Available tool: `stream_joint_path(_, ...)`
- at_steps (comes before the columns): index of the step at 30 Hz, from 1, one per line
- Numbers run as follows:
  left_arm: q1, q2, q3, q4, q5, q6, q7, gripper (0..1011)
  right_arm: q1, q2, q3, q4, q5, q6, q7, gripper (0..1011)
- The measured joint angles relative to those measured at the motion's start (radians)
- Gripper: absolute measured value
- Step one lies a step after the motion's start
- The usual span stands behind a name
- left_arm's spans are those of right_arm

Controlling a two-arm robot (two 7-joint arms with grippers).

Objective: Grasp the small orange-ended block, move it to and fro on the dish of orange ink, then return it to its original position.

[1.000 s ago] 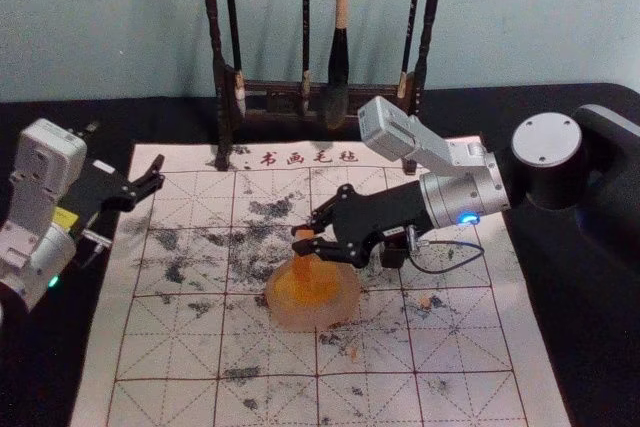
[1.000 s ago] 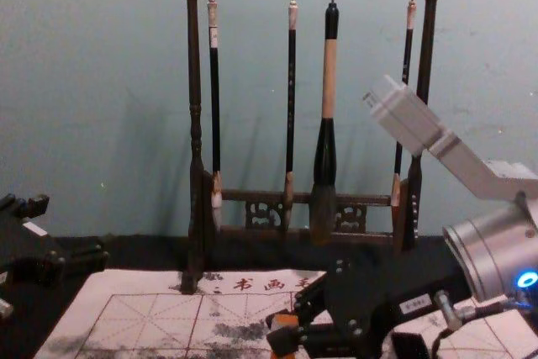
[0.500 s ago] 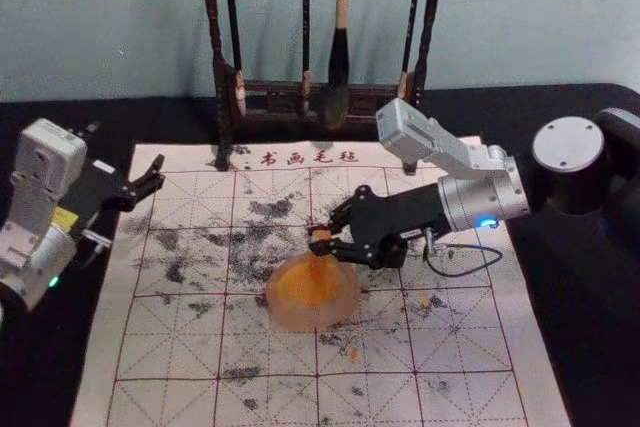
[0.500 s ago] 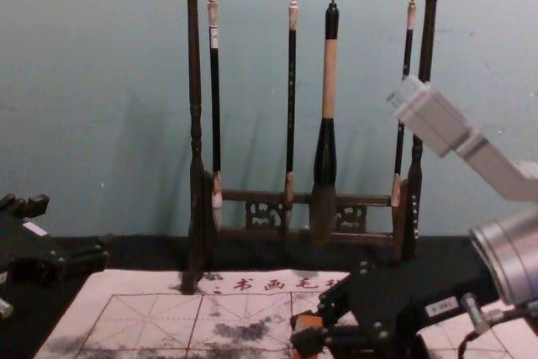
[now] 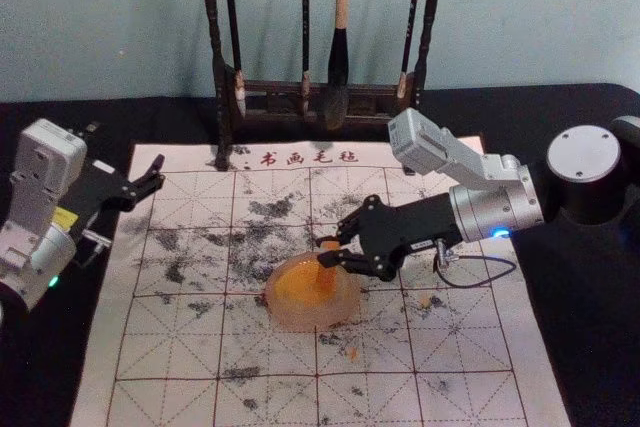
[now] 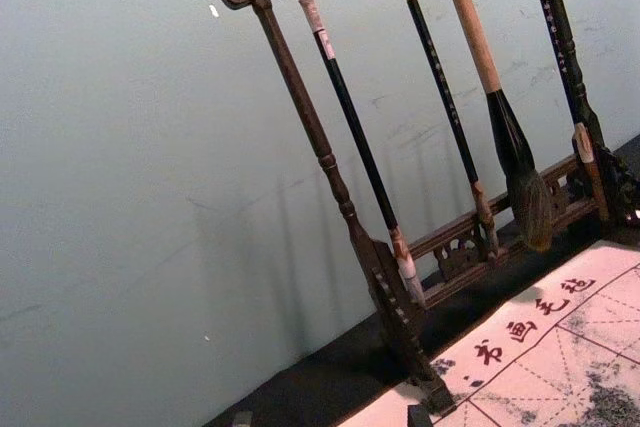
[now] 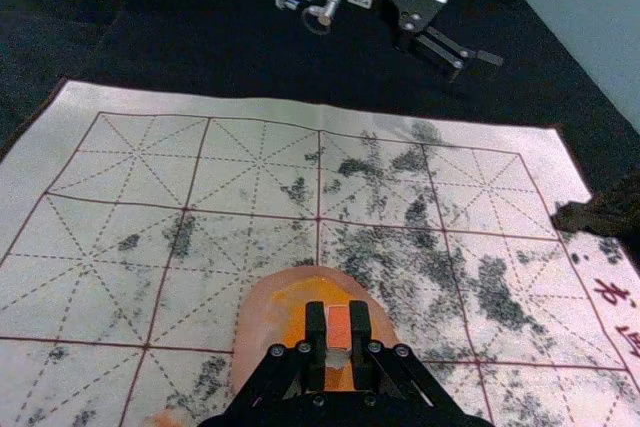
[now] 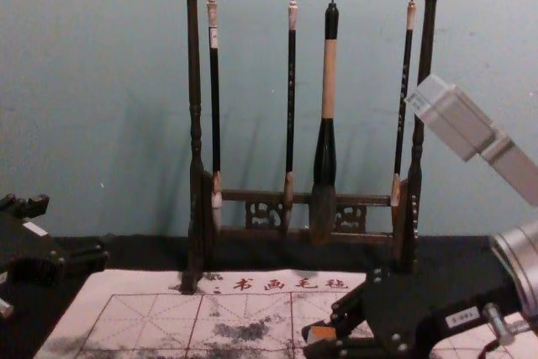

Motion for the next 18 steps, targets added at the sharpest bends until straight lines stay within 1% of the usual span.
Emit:
stream_joint_path(4, 0.000, 0.000, 0.000, 0.000, 0.000, 0.000, 0.000, 1001, -0.008, 0.009, -0.005, -0.023, 0.005, 0.003, 0.006, 134)
stream_joint_path(8, 0.000, 0.000, 0.000, 0.000, 0.000, 0.000, 0.000, 1002, -0.009, 0.010, -0.012, -0.030, 0.008, 0.003, 0.014, 134)
stream_joint_path(18, 0.000, 0.000, 0.000, 0.000, 0.000, 0.000, 0.000, 1001, -0.003, -0.008, -0.033, -0.017, 0.011, -0.005, 0.027, 134)
